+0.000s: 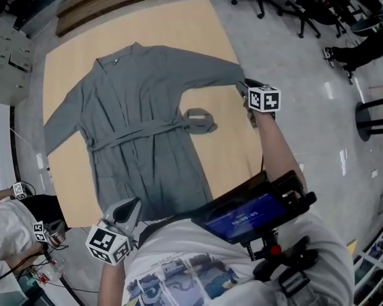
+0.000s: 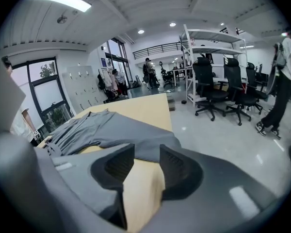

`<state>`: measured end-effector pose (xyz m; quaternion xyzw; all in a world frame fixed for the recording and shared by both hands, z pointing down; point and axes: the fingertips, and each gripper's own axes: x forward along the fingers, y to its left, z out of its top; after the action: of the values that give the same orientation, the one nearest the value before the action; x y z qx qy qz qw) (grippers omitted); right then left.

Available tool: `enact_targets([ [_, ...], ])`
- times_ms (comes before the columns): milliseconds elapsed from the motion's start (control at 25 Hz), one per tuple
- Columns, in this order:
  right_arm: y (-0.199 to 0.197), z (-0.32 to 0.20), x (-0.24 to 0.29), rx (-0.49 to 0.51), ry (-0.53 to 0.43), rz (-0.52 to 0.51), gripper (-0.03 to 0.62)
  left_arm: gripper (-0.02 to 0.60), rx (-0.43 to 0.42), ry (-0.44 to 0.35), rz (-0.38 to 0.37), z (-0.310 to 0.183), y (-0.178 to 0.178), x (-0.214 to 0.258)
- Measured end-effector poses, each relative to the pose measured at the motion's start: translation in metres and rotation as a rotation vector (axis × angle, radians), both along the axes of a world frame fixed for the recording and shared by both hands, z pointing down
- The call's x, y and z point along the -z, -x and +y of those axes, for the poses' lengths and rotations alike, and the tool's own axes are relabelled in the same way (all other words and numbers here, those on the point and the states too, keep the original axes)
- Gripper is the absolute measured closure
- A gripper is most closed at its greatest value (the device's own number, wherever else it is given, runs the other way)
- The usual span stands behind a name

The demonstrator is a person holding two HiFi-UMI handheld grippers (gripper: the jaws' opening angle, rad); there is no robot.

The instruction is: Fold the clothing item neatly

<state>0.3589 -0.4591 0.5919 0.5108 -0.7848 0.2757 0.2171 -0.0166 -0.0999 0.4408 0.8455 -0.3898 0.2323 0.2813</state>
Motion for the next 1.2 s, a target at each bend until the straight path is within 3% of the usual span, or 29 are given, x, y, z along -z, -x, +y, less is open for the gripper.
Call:
enact_targets([
  [200,-0.021,-0.028,-0.018,-0.057,0.046,-0.022,0.434,0.575,0.018,0.032,-0.006,-0.001,0.002,-0.005],
  [400,-0.027,-0.044,-0.037,-0.045,0.098,-0.045,0.422,0.575,0.026,0.053,-0.006,-0.002,0.0,-0.01],
  [640,-0.025,-0.045,-0.056,-0.052,0.184,-0.166,0.421,0.575,0.033,0.078,-0.007,-0.005,0.003,-0.014],
  [800,-0.028,-0.045,-0.059,-0.083,0.186,-0.222,0.421,0.575,0.042,0.083,0.0,-0.007,0.004,-0.015],
  [1040,-0.029,-0.05,-0.053,-0.068,0.138,-0.061,0.452,0.575,0.045,0.092,0.01,-0.007,0.009,-0.019],
  [1200,-0.032,-0.051,-0.04,-0.089,0.093,0.034,0.557,0.575,0.047,0.087,0.026,-0.004,0.011,-0.021],
])
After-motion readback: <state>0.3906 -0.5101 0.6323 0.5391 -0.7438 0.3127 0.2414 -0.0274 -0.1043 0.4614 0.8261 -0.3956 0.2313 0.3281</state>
